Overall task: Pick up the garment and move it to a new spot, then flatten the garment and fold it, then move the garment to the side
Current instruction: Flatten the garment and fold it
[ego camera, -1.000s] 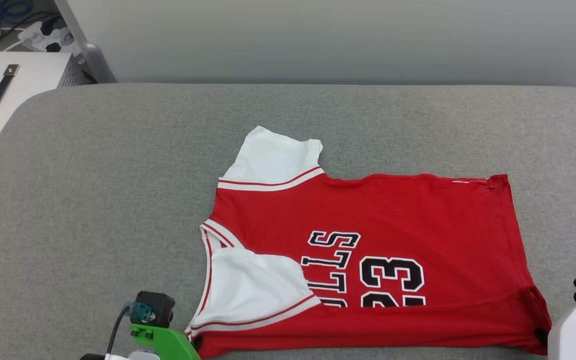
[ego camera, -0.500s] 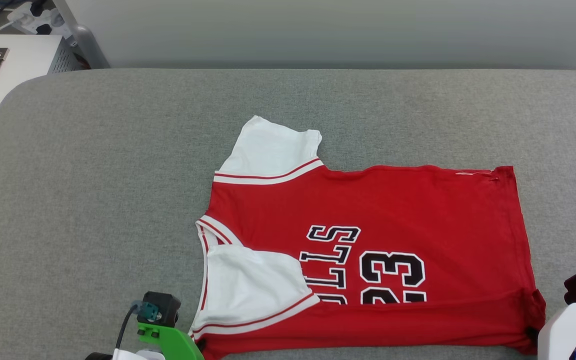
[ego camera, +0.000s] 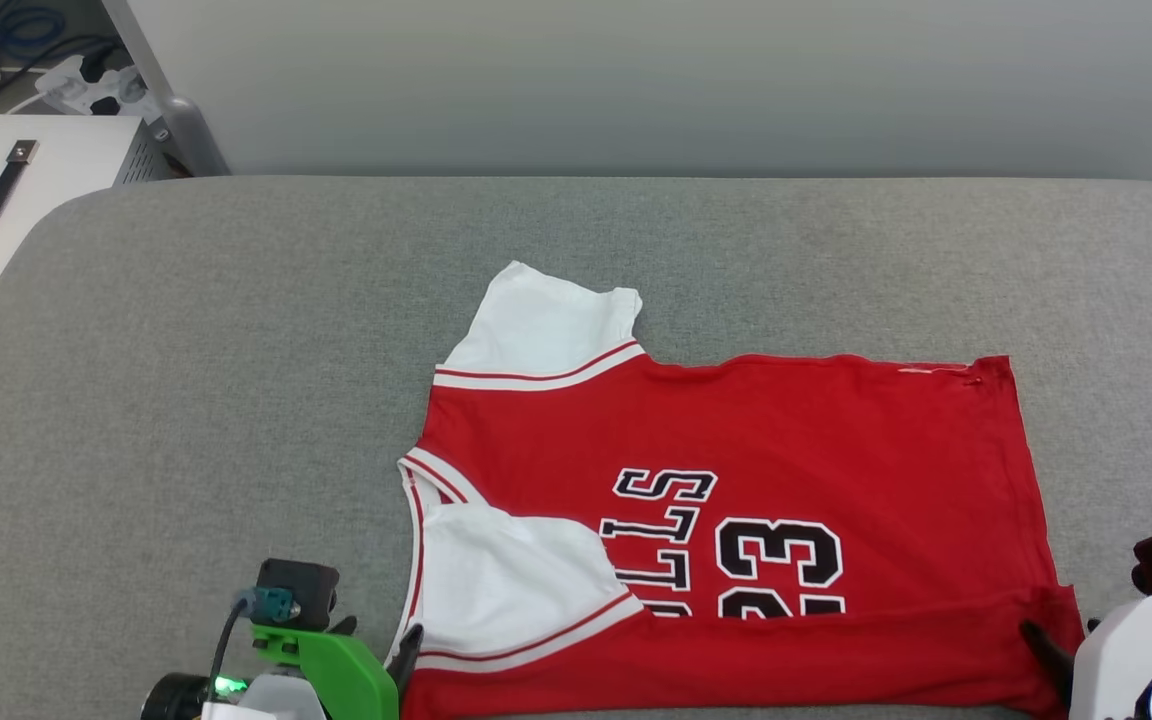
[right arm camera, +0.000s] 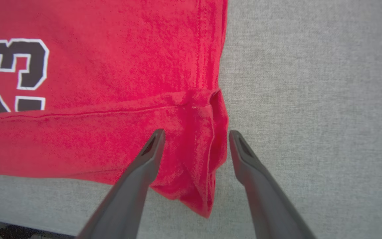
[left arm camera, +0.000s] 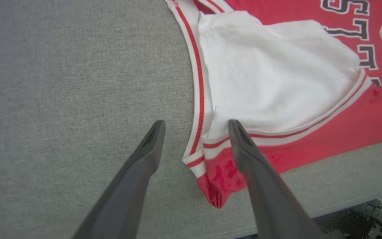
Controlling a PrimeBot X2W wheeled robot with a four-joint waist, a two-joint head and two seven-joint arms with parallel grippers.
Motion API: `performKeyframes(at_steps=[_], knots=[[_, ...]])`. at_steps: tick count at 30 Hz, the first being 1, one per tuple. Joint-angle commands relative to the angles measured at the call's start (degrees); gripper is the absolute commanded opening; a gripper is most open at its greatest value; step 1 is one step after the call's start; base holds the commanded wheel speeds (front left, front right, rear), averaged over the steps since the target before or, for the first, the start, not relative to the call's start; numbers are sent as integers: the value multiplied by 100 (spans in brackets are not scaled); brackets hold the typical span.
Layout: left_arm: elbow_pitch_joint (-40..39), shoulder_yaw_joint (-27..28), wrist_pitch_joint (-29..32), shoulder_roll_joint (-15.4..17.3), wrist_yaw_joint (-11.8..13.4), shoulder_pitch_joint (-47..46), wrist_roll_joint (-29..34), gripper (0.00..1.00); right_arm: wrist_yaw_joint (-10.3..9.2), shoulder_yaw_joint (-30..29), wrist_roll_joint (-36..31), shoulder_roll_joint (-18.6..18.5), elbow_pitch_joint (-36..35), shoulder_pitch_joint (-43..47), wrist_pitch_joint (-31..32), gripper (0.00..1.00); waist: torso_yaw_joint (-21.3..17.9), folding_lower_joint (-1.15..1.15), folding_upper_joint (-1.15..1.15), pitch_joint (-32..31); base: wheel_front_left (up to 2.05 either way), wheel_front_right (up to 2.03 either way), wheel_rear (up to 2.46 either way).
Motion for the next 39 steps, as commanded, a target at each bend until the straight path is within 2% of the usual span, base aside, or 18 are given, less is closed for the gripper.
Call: performKeyframes(at_steps=[1,7,11,12,18,24,29,33,39], knots=[[-59,61,-127,5,23,-144,85,100,-10,-7,34,-43,-118,-110,-121,100,1,0,0,-64,0,0,0],[-356,303,-1033,-61,-28,-325,347,100,-10,-114,32,15,-675,-186,-988,100,2,0,0,-202,0,0,0],[-344,426,-1799,-230,-97,-333,484,100,-10,-224,9,228,-926,-205,-1805,100,-29,0,0,-233,0,0,0],[-316,442,-2164,-310,-153,-338,576,100,-10,-222,-8,335,-996,-173,-2205,100,-49,0,0,-234,0,0,0],[-180,572,-2861,-530,-273,-382,928,100,-10,-178,-224,602,-1050,-67,-3237,100,-155,0,0,-175,0,0,0],[-356,1100,-2933,-844,-434,-494,1498,100,-10,-194,-354,910,-995,-146,-3884,100,-343,0,0,20,0,0,0],[-163,1225,-2935,-885,-811,-811,1793,100,-10,-129,-479,990,-991,-251,-4066,100,-571,0,0,336,0,0,0],[182,1099,-2653,-681,-1173,-1509,1940,100,-10,-85,-529,994,-1066,-343,-4115,100,-799,0,0,660,0,0,0],[682,949,-1588,-357,-1807,-2911,1934,100,-10,16,-538,1045,-1149,-567,-4195,100,-1134,0,0,1130,0,0,0]])
